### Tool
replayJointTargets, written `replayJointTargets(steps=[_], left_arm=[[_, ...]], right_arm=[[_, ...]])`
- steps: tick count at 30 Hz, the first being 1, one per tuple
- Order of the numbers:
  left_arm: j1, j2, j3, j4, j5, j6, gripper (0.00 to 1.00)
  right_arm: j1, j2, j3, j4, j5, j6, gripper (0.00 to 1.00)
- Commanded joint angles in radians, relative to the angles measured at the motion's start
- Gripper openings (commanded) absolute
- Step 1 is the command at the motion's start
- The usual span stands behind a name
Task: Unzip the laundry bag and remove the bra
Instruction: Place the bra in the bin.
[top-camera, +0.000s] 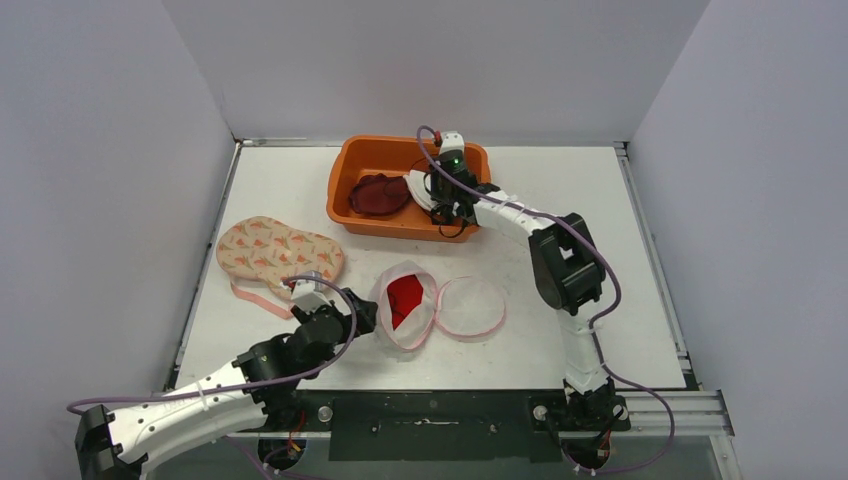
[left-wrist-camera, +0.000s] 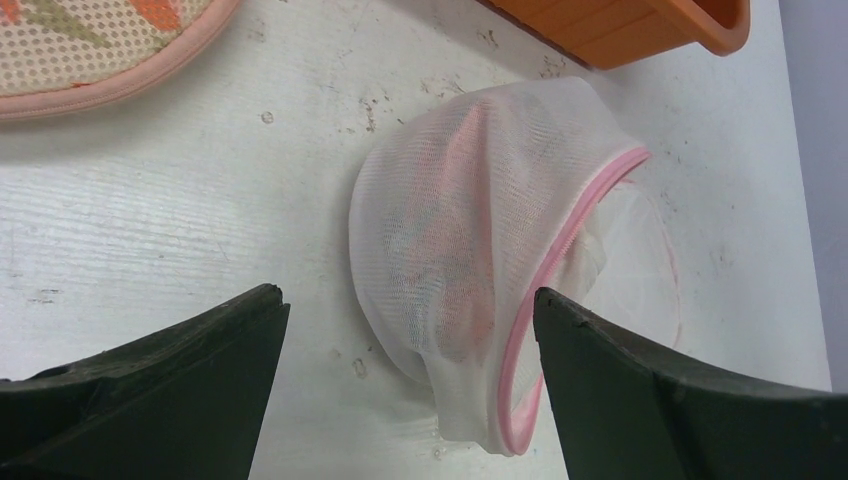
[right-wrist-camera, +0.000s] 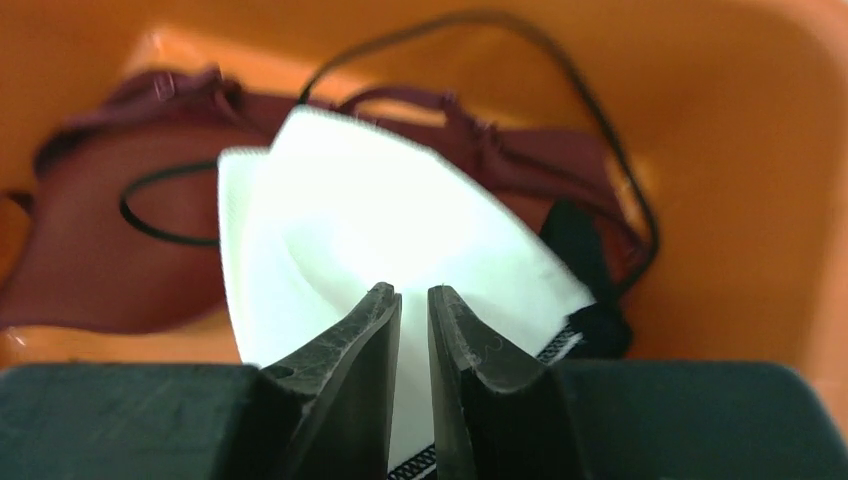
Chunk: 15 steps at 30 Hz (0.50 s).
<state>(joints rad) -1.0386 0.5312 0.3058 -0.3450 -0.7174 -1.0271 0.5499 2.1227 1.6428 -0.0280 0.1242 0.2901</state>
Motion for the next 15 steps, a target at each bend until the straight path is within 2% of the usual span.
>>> replayJointTargets(steps=[1, 7, 10, 12, 15], left_arm=[[0.004, 0.006, 0.041, 0.081, 0.065, 0.037, 0.91], [0.006, 0.013, 0.03, 0.118, 0.091, 0.065, 0.88], [0.006, 0.028, 0.035, 0.125, 0.094, 0.078, 0.88], [0.005, 0.039, 0.041, 0.123, 0.094, 0.088, 0.87], [0.005, 0.047, 0.053, 0.119, 0.084, 0.106, 0.87]], right_arm=[[0.028, 0.003, -0.024, 0.016, -0.072, 0.032, 0.18], [0.052, 0.0, -0.052, 0.02, -0.086, 0.022, 0.17], [0.053, -0.024, -0.06, 0.02, -0.073, 0.026, 0.21], [0.053, -0.067, -0.067, 0.02, -0.055, 0.029, 0.28], [0.062, -0.147, -0.061, 0.02, -0.017, 0.026, 0.46]])
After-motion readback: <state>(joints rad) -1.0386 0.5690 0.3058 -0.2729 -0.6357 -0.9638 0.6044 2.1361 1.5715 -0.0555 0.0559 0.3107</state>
